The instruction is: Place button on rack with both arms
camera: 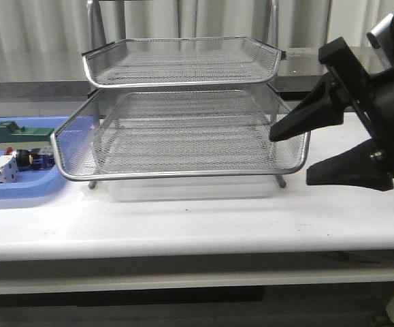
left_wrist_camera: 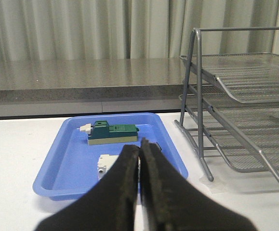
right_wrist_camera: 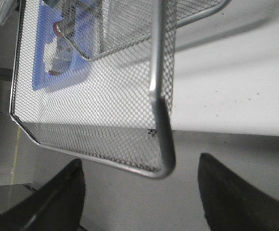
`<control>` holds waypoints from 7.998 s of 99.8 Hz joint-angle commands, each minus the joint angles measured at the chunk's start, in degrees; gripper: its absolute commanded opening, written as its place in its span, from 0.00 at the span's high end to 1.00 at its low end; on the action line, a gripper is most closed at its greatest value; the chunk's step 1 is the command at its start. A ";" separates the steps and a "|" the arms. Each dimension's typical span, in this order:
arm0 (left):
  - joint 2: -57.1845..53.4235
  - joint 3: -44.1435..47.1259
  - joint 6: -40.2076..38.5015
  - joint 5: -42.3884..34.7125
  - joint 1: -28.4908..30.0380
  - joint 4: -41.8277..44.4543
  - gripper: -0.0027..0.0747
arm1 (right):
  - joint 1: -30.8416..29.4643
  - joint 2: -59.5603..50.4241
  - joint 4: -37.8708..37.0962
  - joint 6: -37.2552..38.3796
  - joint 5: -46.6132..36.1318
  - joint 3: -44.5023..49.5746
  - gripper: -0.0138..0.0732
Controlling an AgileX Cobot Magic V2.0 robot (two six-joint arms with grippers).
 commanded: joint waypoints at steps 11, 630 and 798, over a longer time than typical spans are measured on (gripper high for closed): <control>-1.69 2.58 -0.51 -4.15 0.16 0.06 0.96 | -0.09 -11.67 -13.73 11.67 -1.12 -0.78 0.26; 132.77 -123.28 57.18 60.11 0.16 -4.69 0.22 | -0.20 -46.86 -97.17 69.33 20.56 -12.89 0.92; 136.55 -134.22 54.86 66.95 0.16 -5.29 0.91 | -0.20 -46.86 -97.17 69.33 20.56 -12.89 0.92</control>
